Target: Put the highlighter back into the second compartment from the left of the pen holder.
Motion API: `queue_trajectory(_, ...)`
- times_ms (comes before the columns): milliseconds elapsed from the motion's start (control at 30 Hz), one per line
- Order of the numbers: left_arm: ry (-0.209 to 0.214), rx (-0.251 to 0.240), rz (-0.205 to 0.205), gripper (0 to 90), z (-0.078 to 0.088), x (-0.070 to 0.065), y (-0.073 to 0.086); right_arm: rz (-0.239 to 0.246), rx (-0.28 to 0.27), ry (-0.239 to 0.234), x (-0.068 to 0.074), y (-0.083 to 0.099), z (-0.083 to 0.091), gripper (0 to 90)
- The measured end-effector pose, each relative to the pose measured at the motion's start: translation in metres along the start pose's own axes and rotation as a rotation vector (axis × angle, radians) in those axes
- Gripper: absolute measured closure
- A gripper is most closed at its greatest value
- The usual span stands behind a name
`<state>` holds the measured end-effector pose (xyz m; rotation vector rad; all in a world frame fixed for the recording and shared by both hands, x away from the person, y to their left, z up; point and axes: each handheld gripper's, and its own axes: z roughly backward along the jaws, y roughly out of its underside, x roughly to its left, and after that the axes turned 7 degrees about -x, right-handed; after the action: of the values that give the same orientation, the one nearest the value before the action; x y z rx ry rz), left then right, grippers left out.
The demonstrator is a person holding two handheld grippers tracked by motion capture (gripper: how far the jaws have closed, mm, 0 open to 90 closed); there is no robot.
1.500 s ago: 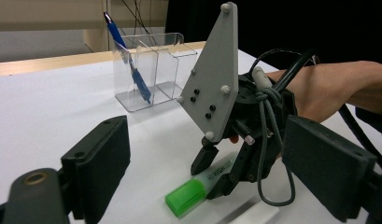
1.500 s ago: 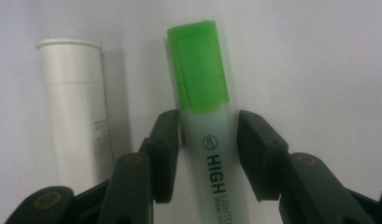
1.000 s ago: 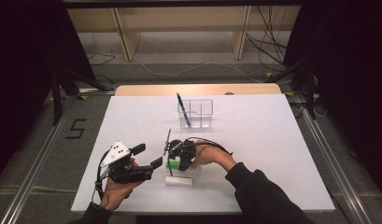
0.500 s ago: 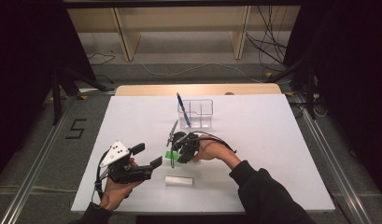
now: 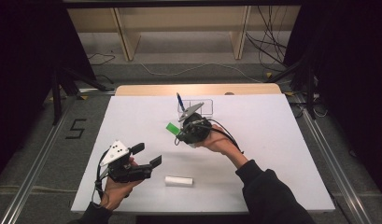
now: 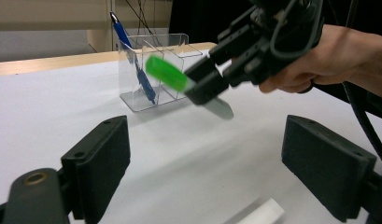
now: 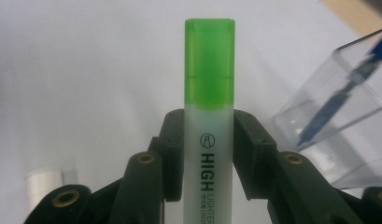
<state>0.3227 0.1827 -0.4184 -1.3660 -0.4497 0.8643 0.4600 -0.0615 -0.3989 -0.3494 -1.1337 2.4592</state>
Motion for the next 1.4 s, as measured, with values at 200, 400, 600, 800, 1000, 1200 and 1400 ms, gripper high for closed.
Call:
queue_trajectory(200,-0.003,-0.005,0.007,15.0,0.000,0.000,0.000,-0.074,-0.105,0.064,-0.012,-0.005,0.011,66.9)
queue_trajectory(400,-0.003,-0.003,0.005,15.0,-0.001,0.000,0.000,-0.133,-0.168,0.124,-0.028,-0.005,0.019,66.9)
queue_trajectory(600,-0.003,0.001,0.002,15.0,-0.001,0.000,0.001,-0.182,-0.229,0.194,-0.045,-0.008,0.026,66.9)
queue_trajectory(800,-0.002,0.005,0.001,15.0,0.000,0.001,0.001,-0.209,-0.254,0.247,-0.056,-0.013,0.026,66.8)
queue_trajectory(1000,-0.004,-0.003,0.010,15.0,0.000,0.000,0.001,-0.216,-0.267,0.289,-0.064,-0.014,0.022,66.8)
queue_trajectory(1200,-0.004,-0.003,0.010,15.0,0.000,0.000,0.000,-0.220,-0.269,0.321,-0.070,-0.015,0.015,66.8)
queue_trajectory(1400,-0.003,-0.003,0.010,15.0,0.000,0.000,0.000,-0.237,-0.274,0.334,-0.076,-0.016,0.010,66.9)
